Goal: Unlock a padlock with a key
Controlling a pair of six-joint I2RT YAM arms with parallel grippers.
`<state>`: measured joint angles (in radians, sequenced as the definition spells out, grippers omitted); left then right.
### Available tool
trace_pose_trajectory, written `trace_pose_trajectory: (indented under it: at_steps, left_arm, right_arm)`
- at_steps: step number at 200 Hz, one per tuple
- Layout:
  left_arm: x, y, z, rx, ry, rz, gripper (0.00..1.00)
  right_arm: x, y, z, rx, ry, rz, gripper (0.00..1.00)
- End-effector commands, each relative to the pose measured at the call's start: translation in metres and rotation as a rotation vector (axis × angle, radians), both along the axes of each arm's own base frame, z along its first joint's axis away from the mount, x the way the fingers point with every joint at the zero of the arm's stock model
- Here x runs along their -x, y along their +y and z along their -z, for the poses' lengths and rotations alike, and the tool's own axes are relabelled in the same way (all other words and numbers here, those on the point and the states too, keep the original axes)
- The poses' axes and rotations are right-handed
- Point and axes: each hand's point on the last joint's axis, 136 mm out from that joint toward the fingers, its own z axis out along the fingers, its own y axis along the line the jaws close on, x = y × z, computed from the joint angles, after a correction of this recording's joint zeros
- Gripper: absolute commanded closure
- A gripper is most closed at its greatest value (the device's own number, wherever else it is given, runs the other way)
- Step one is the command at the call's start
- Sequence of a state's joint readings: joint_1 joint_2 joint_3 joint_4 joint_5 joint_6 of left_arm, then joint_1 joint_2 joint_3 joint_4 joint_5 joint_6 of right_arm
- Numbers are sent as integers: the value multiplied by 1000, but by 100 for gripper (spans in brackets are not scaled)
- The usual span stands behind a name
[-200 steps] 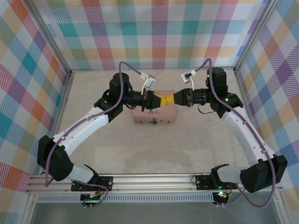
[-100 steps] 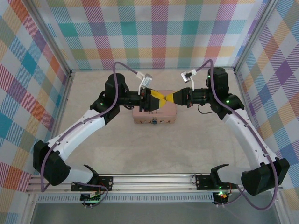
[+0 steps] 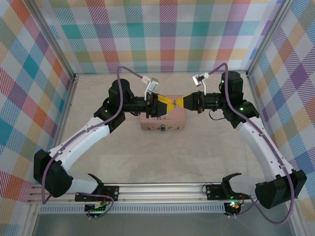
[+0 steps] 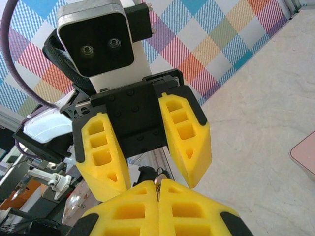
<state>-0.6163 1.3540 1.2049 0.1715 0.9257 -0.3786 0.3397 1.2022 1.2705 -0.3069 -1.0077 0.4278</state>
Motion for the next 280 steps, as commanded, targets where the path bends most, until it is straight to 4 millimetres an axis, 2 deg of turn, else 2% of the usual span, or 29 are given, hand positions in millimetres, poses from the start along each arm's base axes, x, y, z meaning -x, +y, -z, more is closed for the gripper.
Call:
trace_pose_trajectory:
  at_steps: [1, 40, 84, 145, 171, 211, 237, 280]
  left_arm:
    - [-1, 0, -7, 32, -24, 14, 61]
    - [-1, -3, -9, 39, -23, 28, 67]
    - [0, -2, -7, 37, -25, 21, 85]
    - [-2, 2, -6, 33, -26, -3, 87]
    - [-2, 2, -5, 33, -27, -7, 96]
    - [-2, 5, -6, 34, -29, -16, 100]
    - [-2, 6, -5, 32, -28, -16, 92]
    - [-2, 6, -4, 30, -25, -18, 93]
  right_arm:
    - [6, -2, -9, -28, -40, -19, 100]
    - [8, -1, -10, -44, -44, -28, 100]
    - [8, -2, -12, -45, -56, -19, 100]
    - [10, -5, -15, -50, -65, -12, 100]
    - [10, -5, -15, -50, -61, -10, 100]
    - [9, -6, -14, -52, -63, -8, 100]
    - [9, -6, -14, -57, -63, -9, 100]
    - [10, -7, -16, -60, -64, -8, 100]
